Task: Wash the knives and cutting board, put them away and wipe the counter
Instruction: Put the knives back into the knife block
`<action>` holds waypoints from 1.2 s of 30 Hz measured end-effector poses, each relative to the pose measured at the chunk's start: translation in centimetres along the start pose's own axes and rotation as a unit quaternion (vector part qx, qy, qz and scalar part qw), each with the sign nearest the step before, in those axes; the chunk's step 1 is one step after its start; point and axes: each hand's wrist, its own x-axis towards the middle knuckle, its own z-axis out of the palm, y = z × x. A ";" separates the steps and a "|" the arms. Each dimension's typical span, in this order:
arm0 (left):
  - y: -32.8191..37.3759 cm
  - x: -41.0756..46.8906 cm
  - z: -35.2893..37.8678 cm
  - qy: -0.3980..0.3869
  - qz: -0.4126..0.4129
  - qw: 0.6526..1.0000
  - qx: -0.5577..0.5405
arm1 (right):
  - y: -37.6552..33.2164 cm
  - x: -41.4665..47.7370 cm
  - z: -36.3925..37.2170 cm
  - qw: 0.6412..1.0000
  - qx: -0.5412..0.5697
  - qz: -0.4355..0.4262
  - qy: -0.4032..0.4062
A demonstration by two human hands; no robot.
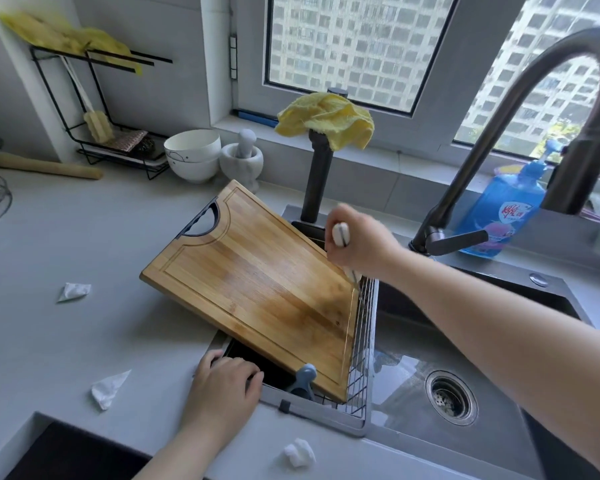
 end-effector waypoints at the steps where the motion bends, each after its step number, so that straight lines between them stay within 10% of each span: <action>1: 0.0 0.0 0.0 -0.001 0.001 1.000 0.000 | -0.2 0.4 -1.2 1.000 0.016 0.007 0.015; 10: 0.0 0.1 -0.2 0.024 0.013 1.000 0.006 | 2.1 0.2 -10.9 0.968 0.187 0.028 0.166; 21: -0.1 0.0 0.0 0.028 0.021 0.999 0.005 | 8.3 -2.6 -7.9 0.845 0.381 0.105 0.360; 32: -0.2 0.0 0.2 0.044 -0.002 0.999 -0.004 | 9.9 -4.2 -5.1 0.889 0.391 0.091 0.221; 36: -0.1 0.0 -0.1 0.042 -0.012 0.999 -0.020 | 10.3 -4.9 -5.4 0.854 0.418 0.111 0.290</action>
